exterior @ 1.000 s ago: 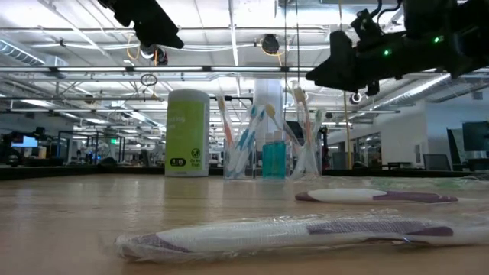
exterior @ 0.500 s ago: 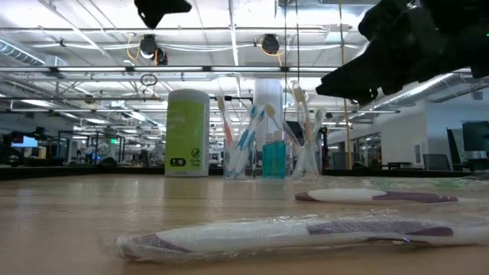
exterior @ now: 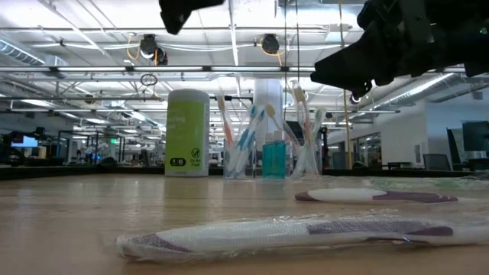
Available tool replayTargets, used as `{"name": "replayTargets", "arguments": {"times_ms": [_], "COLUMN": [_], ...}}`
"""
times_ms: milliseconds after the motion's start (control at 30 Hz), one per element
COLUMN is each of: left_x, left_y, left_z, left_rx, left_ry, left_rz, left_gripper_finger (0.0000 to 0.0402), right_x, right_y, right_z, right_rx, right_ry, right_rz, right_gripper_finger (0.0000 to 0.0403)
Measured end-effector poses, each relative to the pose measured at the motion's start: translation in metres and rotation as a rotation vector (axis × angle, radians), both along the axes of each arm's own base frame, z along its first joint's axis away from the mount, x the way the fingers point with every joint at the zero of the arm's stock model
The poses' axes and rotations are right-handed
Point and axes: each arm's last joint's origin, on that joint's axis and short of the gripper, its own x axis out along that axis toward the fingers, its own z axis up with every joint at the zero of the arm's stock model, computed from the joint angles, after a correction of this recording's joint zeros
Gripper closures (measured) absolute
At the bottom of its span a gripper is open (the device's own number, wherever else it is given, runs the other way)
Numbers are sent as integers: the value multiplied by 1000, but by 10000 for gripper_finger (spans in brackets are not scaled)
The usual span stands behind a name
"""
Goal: Pick & Place toothbrushing station
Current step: Put the bottom purple toothbrush into the transparent organizer
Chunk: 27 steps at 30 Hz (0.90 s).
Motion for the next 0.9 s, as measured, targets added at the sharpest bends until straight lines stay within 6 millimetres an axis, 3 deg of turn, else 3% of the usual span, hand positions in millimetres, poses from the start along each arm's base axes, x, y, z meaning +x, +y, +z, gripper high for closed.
{"name": "replayTargets", "arguments": {"times_ms": [200, 433, 700, 900], "left_x": [24, 54, 107, 142], "left_y": [-6, -24, -72, -107], "left_z": [-18, -29, -31, -50], "left_rx": [64, -34, 16, 49], "left_ry": [-50, -169, 70, 241], "left_rz": [-49, -163, -234, -237], "left_gripper_finger": [185, 185, 186, 186], "right_x": [0, 0, 0, 1], "right_y": [0, 0, -2, -5], "right_z": [0, -1, -1, -3], "right_rx": [0, -10, -14, 12], "right_ry": [0, 9, 10, 26], "right_rz": [0, 1, -35, -53], "right_gripper_finger": [245, 246, 247, 248]}}
